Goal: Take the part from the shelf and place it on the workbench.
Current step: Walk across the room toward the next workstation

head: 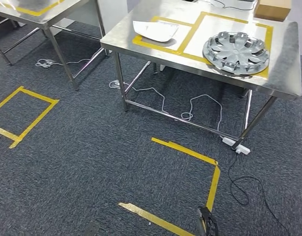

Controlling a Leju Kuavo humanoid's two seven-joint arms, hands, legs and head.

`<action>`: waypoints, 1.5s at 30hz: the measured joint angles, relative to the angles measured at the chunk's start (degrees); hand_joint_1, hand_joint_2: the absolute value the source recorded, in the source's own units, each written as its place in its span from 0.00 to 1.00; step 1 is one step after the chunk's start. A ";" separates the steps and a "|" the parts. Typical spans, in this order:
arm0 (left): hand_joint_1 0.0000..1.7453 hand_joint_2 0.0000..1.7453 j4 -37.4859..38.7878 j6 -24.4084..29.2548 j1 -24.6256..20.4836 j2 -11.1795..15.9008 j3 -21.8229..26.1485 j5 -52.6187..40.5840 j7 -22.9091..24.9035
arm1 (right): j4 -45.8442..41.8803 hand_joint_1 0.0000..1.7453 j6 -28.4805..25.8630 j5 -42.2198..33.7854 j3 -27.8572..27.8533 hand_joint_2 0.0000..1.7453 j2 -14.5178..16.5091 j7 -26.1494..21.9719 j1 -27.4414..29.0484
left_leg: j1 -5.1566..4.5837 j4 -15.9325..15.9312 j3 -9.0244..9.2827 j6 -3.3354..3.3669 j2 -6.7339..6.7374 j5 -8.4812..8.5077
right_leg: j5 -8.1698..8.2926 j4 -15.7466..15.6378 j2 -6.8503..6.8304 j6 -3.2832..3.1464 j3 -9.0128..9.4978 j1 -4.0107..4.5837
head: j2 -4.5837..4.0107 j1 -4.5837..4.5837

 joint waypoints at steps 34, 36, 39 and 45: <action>0.00 0.00 0.69 3.76 6.44 -1.43 15.88 5.84 -5.35 | 4.78 0.00 3.83 10.78 13.35 0.00 -2.06 -13.12 13.26 | -0.18 2.08 -0.97 -0.79 -2.73 -1.33 | -0.10 -4.85 3.64 -0.57 2.71 -0.06 | 0.00 -0.63; 0.00 0.00 0.81 2.08 6.07 -0.75 14.94 3.86 -5.54 | 4.63 0.00 5.07 7.21 10.62 0.00 -4.71 -12.56 12.54 | -0.17 2.21 -1.54 -1.54 -3.23 -1.07 | 0.15 -5.19 2.14 -1.16 3.04 -0.23 | 0.00 -0.64; 0.00 0.00 0.86 1.84 5.26 -0.35 13.95 2.71 -6.28 | 4.34 0.00 5.07 5.51 7.17 0.00 -7.80 -11.78 12.36 | -0.07 7.92 -4.06 -2.42 1.46 -4.70 | 0.66 -5.58 -0.58 -2.16 3.44 -0.32 | 0.00 -1.09; 0.00 0.00 0.87 1.96 4.41 -0.12 13.10 2.33 -6.81 | 4.26 0.00 4.69 5.45 4.28 0.00 -9.29 -11.64 12.55 | 0.66 11.46 -3.91 -3.19 5.07 -5.46 | 0.04 -5.57 -6.12 -1.84 3.25 -0.04 | 0.00 -1.28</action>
